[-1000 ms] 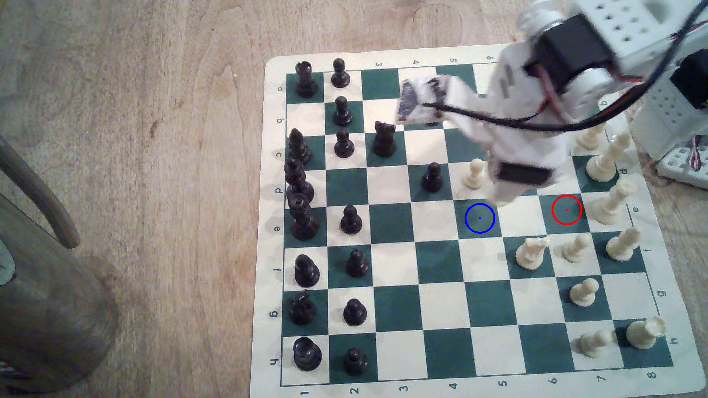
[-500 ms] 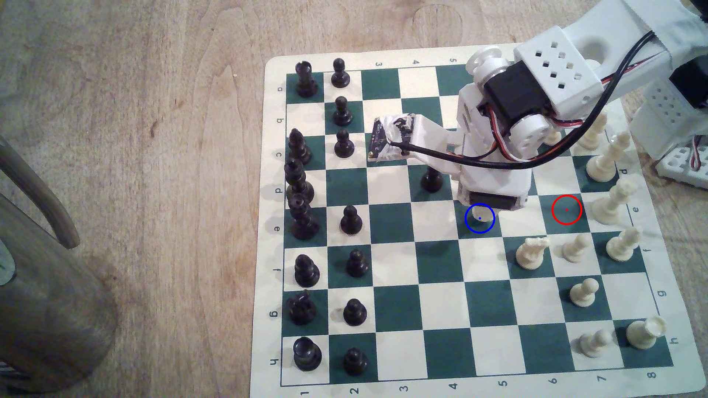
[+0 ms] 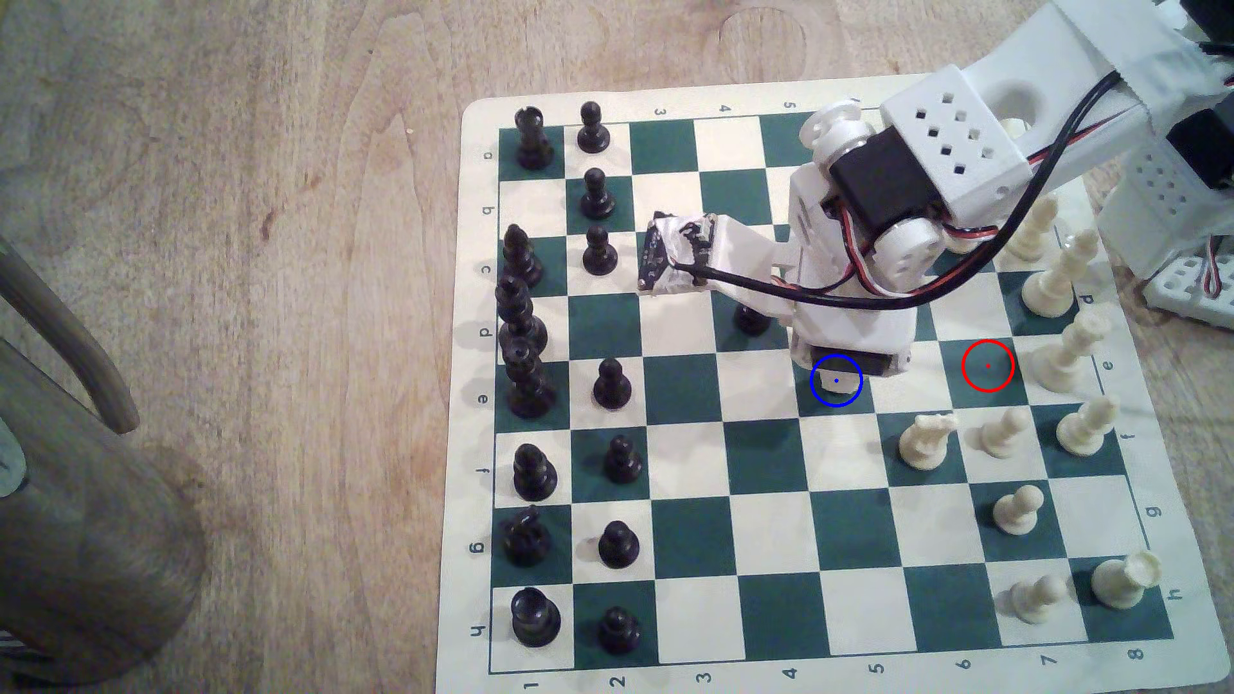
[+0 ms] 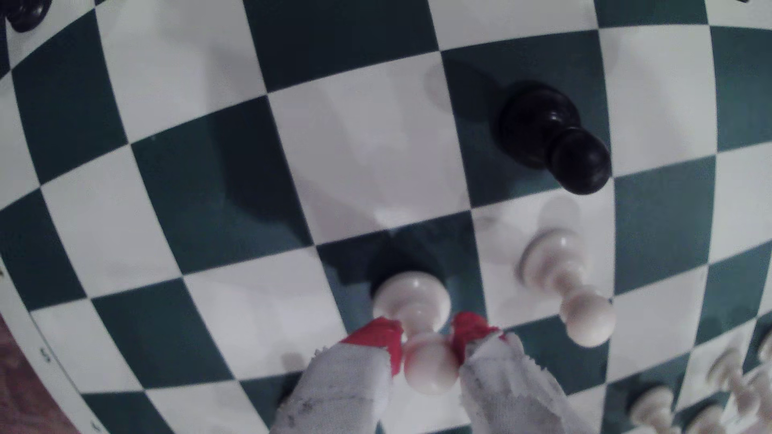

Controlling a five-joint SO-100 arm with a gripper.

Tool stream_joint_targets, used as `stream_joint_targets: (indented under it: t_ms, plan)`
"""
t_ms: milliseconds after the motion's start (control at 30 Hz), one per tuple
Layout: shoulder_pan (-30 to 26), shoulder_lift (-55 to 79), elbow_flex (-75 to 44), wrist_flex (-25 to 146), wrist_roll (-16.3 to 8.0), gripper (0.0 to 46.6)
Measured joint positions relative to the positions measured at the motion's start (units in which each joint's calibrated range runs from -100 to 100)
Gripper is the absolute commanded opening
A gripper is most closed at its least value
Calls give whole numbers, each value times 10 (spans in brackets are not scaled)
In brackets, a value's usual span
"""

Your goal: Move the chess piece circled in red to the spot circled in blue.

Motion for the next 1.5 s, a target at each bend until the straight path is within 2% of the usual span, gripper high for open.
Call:
stream_joint_targets:
  t_ms: [267, 333, 433, 600, 733, 1200, 1333, 1500]
  plan:
    - [0, 11, -8, -2, 0, 3]
    - [0, 11, -8, -2, 0, 58]
    - [0, 11, -8, -2, 0, 181]
    - [0, 11, -8, -2, 0, 231]
    - [0, 8, -7, -5, 3, 246]
    - [18, -57, 27, 4, 11, 230]
    - [18, -94, 40, 18, 10, 239]
    - [18, -214, 129, 17, 9, 252]
